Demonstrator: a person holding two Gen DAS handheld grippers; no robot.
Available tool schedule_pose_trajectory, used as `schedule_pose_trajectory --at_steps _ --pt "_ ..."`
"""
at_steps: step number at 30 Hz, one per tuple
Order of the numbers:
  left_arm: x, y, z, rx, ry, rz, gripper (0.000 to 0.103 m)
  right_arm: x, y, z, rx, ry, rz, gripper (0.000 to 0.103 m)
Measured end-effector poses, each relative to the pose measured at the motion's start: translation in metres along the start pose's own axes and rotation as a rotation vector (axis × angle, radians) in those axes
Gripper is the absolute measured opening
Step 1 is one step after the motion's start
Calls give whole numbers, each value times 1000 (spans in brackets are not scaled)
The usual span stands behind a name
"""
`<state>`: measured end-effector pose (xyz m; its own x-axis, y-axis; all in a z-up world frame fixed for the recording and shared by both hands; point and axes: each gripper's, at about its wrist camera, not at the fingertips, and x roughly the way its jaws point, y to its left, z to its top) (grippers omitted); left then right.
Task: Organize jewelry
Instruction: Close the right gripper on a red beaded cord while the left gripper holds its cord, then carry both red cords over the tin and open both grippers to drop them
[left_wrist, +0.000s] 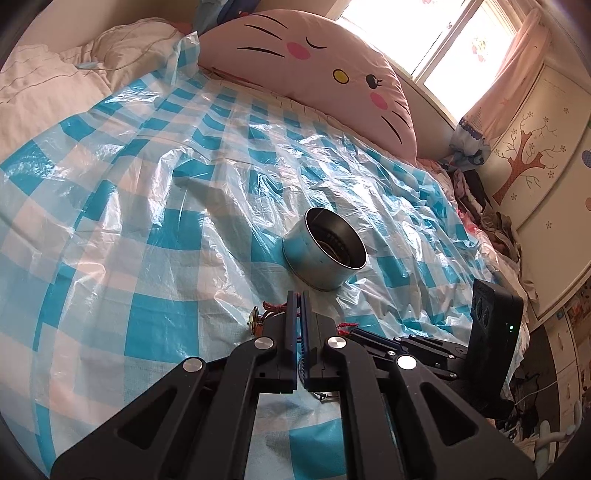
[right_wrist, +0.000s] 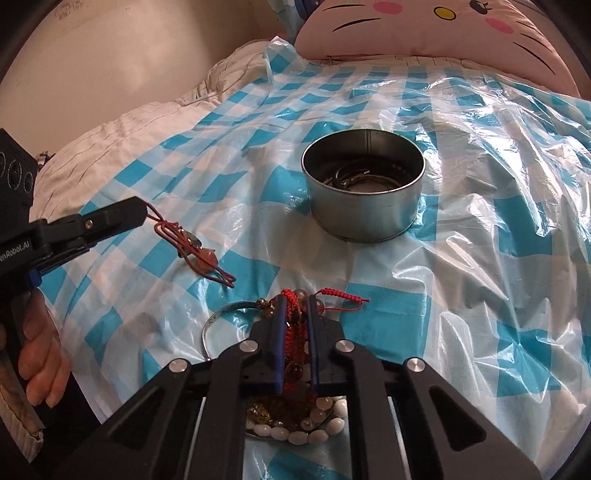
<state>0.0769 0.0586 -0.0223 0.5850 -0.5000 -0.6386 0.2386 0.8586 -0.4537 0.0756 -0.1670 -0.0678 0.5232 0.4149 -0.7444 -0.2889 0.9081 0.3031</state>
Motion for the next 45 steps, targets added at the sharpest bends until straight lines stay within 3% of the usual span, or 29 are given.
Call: schedule_pose_trajectory --at_steps 8,12,21,35,45 --pt "-1 -4 -1 4 -11 -12 2 -30 -26 3 143 -128 119 11" --pt "-1 -9 0 14 -22 -23 2 -39 -33 4 174 -173 134 11" --pt "3 -29 -1 78 -38 15 2 -46 -32 4 164 -205 127 11" --pt "13 -81 -14 287 -66 111 2 -51 -30 4 142 -224 124 11" --pt "12 -88 -15 302 -83 104 2 -52 -32 5 148 -231 123 11"
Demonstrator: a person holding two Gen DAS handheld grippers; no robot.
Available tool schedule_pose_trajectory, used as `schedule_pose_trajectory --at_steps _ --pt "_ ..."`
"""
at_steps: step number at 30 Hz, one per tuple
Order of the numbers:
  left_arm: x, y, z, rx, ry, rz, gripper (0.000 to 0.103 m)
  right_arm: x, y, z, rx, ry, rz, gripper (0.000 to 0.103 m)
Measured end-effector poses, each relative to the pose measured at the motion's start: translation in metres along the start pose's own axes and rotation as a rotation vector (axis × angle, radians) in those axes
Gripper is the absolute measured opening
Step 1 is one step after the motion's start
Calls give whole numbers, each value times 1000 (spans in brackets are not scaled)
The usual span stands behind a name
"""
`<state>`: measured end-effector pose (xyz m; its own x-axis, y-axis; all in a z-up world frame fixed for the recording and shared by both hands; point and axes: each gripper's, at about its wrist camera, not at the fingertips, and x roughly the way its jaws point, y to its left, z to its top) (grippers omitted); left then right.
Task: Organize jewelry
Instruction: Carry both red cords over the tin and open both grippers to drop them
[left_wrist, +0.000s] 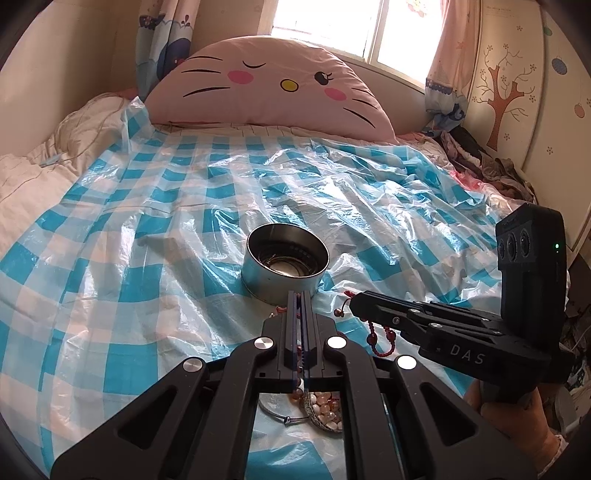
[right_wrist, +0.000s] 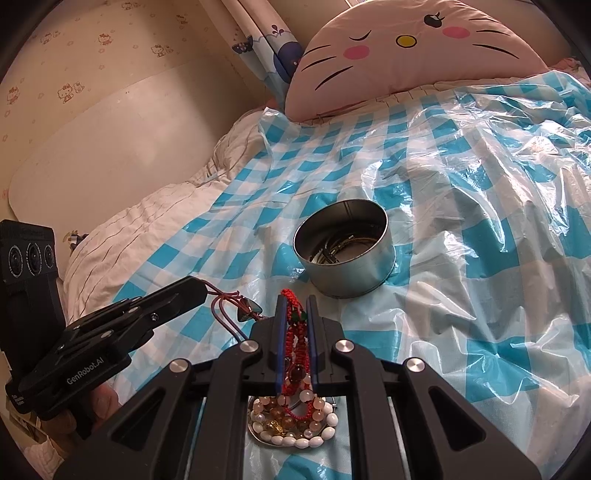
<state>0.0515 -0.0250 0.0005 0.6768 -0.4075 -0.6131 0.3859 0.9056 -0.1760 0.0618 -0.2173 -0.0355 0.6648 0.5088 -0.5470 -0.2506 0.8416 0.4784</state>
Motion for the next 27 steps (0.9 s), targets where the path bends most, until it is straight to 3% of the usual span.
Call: schedule_pose_trajectory --at_steps 16,27 --pt "-8 7 14 -74 -63 -50 2 -11 -9 6 44 -58 -3 11" --pt "15 0 57 -100 -108 -78 2 -8 -19 34 117 -146 -18 11"
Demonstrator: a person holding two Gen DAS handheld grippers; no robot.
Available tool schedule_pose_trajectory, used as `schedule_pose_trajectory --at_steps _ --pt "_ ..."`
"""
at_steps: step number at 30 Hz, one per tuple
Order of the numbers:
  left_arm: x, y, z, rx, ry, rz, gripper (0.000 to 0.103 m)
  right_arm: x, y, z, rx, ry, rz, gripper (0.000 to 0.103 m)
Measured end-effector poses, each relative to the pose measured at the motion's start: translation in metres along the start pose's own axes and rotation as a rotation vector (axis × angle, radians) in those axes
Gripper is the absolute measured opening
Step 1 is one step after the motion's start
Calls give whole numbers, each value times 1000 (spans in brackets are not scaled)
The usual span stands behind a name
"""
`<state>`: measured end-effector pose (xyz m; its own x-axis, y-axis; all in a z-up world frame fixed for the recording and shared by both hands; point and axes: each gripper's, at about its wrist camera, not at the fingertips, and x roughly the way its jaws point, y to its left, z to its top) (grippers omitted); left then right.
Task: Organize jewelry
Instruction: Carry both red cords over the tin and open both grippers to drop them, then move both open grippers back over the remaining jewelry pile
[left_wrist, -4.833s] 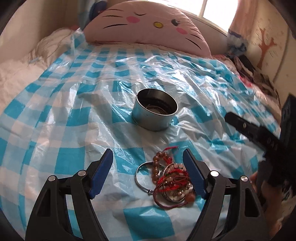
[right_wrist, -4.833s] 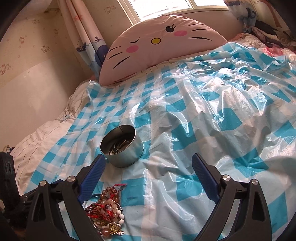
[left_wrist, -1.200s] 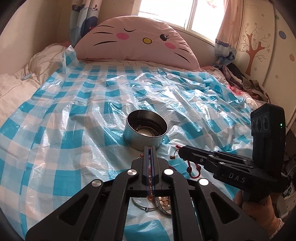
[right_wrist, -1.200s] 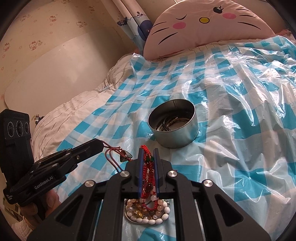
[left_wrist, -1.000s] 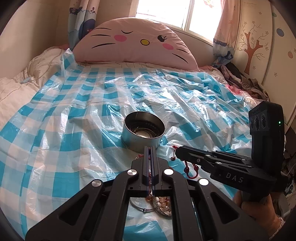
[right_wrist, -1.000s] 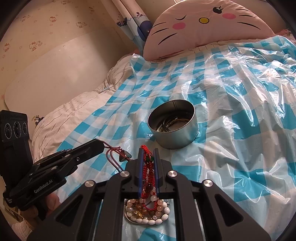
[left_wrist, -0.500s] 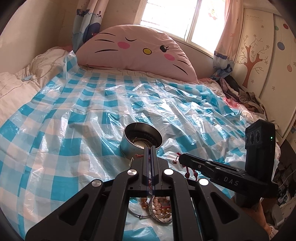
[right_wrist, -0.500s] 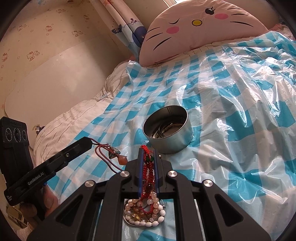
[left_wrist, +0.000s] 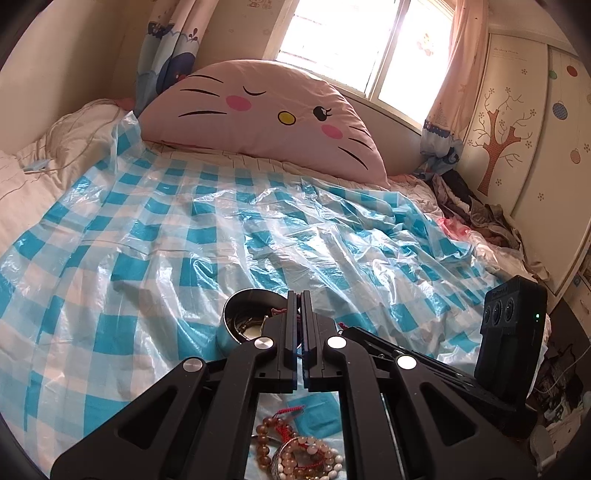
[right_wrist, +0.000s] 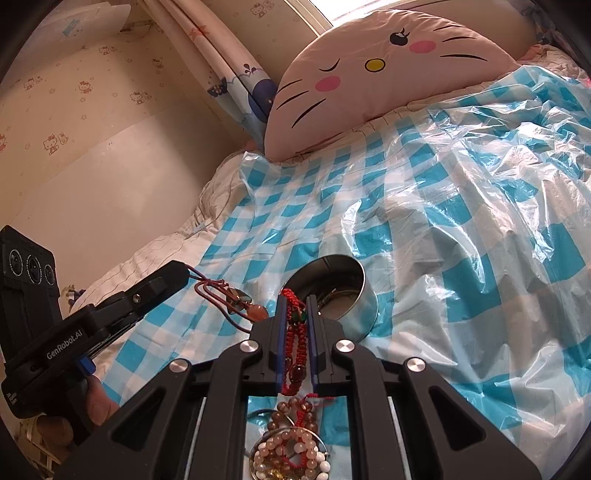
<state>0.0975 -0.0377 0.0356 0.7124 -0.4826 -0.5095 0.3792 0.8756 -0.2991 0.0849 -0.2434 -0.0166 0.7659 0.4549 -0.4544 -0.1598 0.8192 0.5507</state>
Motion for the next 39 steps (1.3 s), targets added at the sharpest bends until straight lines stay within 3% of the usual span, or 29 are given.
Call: schedule_pose_trajectory --at_steps 11,18,21,23,24,25,26,34,39 --pt "54 15 18 -73 52 -18 2 35 -11 24 15 -4 -20 11" --pt "104 44 0 -194 249 15 3 60 -12 31 -14 18 -41 11" --pt "98 61 0 -253 219 50 10 75 -8 33 -37 41 -48 11" --pt "89 69 1 -282 183 81 31 86 -3 32 -63 65 -60 13" --pt "86 72 1 -291 168 92 36 93 -1 30 -84 88 -72 18" --pt "82 73 1 -291 154 104 45 98 1 28 -99 103 -96 42" --pt "79 74 0 -284 143 117 50 99 2 25 -109 101 -113 50" --pt "50 75 -5 -263 100 184 66 45 1 21 -88 -9 -179 66" --pt "31 74 -22 -266 118 220 68 3 -6 1 -31 -36 -203 72"
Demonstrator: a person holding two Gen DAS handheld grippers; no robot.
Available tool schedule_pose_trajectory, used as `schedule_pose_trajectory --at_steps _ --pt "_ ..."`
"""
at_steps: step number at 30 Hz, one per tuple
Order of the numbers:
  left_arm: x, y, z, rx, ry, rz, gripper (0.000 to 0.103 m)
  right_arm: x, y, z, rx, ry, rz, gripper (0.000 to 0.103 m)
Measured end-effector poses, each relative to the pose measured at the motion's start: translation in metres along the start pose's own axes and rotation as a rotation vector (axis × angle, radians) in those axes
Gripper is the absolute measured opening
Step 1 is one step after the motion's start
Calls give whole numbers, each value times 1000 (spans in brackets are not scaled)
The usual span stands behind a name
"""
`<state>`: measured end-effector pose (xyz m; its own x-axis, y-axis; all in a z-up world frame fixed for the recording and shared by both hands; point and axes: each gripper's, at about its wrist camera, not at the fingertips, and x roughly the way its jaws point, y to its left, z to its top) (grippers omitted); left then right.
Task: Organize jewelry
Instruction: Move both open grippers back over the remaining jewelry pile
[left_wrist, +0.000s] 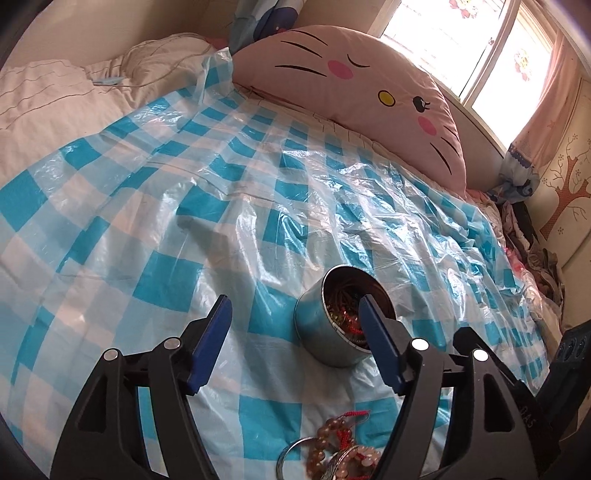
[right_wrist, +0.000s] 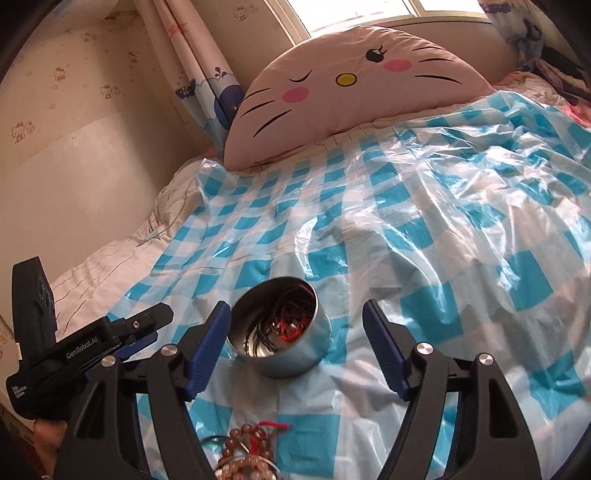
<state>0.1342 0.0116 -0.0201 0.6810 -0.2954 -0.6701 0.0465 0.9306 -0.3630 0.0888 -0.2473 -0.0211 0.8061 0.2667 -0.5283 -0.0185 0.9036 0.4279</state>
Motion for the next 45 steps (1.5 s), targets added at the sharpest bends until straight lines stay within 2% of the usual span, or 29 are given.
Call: schedule_pose_trajectory --at_steps 4,7,10,14,19,23,25,29,32,36,39,43,45 --pt "-15 4 -18 26 17 16 68 -24 -2 -19 -10 18 -25 77" --pt "-23 5 -32 53 42 27 69 -45 -6 -26 7 -18 -35 84" --pt "-28 4 -42 77 66 27 70 -59 -12 -29 43 -50 -41 87" --pt "-36 2 -50 112 63 36 70 -64 -20 -36 97 -21 -29 88" --pt "-38 -6 -54 175 63 56 70 -66 -23 -44 106 38 -31 89" --pt "-39 -5 -56 196 85 9 70 -60 -21 -45 99 68 -39 89" --pt "-36 -10 -60 239 118 -24 69 -59 -23 -46 112 73 -38 89" --pt "-39 -32 -78 427 139 -45 69 -53 -30 -46 143 102 -8 89" --pt "-40 -41 -86 488 177 -93 69 -39 -20 -45 90 162 35 89" --pt "-40 -42 -89 510 200 -136 69 -13 8 -44 -72 230 68 89" --pt "-40 -42 -90 516 218 -167 69 11 22 -45 -161 284 71 80" --pt "-41 -37 -90 521 227 -185 70 44 29 -46 -234 359 58 63" --pt "-39 -30 -86 492 236 -182 70 57 32 -48 -294 400 30 61"
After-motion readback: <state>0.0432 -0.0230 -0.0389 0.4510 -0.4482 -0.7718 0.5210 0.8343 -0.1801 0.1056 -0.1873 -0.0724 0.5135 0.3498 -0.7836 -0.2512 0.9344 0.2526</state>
